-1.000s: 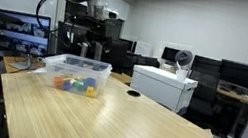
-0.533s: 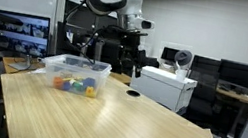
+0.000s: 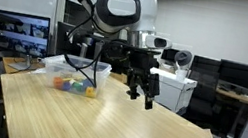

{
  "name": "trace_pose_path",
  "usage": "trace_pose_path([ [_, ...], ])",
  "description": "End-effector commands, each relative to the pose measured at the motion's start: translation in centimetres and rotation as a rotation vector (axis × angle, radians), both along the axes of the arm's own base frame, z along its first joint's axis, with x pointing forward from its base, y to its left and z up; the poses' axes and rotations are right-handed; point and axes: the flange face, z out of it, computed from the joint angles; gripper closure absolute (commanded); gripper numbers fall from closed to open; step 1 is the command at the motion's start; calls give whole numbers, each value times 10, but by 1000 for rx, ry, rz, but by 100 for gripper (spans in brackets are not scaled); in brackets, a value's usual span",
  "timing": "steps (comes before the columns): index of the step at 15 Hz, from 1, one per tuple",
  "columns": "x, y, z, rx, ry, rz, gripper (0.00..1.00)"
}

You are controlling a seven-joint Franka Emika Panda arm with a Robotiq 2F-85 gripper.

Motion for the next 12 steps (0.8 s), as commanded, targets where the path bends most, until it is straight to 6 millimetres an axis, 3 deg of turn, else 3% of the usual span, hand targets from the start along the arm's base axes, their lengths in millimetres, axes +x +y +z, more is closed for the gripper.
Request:
trace_pose_path([
  [1, -11, -28, -20, -41, 38, -77, 0],
  [5, -17, -47, -42, -43, 65, -99, 0],
  [12, -12, -62, -75, -48, 79, -71, 0],
])
